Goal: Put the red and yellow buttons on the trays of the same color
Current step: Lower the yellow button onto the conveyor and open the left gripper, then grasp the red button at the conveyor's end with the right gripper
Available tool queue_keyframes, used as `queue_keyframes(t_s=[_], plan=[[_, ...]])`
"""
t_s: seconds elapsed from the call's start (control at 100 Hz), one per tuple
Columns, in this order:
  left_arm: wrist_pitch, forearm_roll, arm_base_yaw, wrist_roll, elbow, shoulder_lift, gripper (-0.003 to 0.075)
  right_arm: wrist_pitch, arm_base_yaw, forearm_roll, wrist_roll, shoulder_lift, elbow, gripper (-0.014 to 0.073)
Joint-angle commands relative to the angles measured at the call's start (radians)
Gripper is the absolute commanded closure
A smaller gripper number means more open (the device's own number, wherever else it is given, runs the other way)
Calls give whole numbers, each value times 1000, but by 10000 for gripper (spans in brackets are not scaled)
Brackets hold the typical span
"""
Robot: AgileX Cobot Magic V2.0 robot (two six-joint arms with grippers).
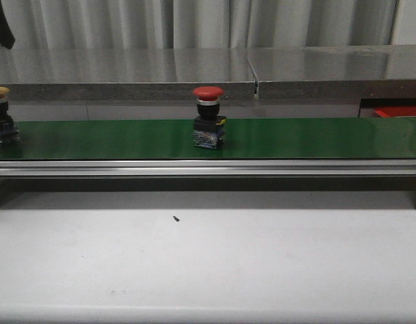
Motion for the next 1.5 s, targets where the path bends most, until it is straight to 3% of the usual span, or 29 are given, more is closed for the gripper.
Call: queue_keyframes(t_s=[0.0,0.13,0.28,0.49,0.71,0.85,0.97,1.05,1.11,1.37,1.49], plan=[[-34,-36,-36,47,-34,-104,30,-85,1,-9,-2,-14,-1,659],[-77,-36,-93,91,6,-194,32,-85,1,-9,-2,-14,-1,659],[-240,-27,-157,119,153,-363,73,-85,1,-9,-2,-14,-1,659],[-484,-27,-240,141,495,-638,81,-88,1,-9,-2,-14,-1,659],[-637,-52,-247,139,848,-896,87,-154,1,-9,-2,-14,-1,659],[-719,-76,-247,137,1023,-1038,211,-180,1,18,-2,-10,-20,659],[-756,-120,-247,137,1096,-1131,441,-61,1,63,-2,26,-103,659],[-758,-120,-247,137,1111,-1160,645,17,1,63,-2,90,-183,659],[-758,-118,-247,137,1111,-1164,743,81,1,63,-2,150,-264,659],[-763,-118,-247,137,1111,-1164,739,613,1,63,-2,541,-699,659],[-763,-118,-247,137,1111,-1164,739,724,1,63,-2,712,-855,659]])
